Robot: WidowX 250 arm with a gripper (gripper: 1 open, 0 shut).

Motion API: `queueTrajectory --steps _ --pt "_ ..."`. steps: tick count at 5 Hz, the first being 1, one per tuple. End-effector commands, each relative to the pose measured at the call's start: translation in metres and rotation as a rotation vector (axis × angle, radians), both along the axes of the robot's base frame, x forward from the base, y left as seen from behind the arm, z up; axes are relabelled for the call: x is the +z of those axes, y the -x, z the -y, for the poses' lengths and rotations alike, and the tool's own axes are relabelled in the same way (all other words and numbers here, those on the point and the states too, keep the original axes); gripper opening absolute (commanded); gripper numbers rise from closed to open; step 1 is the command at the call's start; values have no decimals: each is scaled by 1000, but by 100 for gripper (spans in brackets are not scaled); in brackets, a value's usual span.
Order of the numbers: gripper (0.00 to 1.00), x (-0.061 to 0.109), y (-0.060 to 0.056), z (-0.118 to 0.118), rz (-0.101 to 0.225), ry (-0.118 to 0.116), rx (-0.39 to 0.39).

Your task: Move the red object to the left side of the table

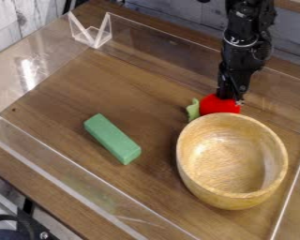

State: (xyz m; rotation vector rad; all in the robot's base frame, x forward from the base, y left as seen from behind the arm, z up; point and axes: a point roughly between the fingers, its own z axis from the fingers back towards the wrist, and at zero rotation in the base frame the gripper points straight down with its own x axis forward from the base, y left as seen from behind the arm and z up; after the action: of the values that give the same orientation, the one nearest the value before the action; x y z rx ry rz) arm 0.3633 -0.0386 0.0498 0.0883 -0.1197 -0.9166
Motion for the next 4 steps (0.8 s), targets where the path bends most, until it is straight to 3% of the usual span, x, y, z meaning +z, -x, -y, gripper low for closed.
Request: queueTrajectory --steps 1,3,4 --pt "0 34 -11 -4 87 16 -59" --pt "0 36 3 0 83 33 -112" --pt "100 17 8 -7 78 42 -105"
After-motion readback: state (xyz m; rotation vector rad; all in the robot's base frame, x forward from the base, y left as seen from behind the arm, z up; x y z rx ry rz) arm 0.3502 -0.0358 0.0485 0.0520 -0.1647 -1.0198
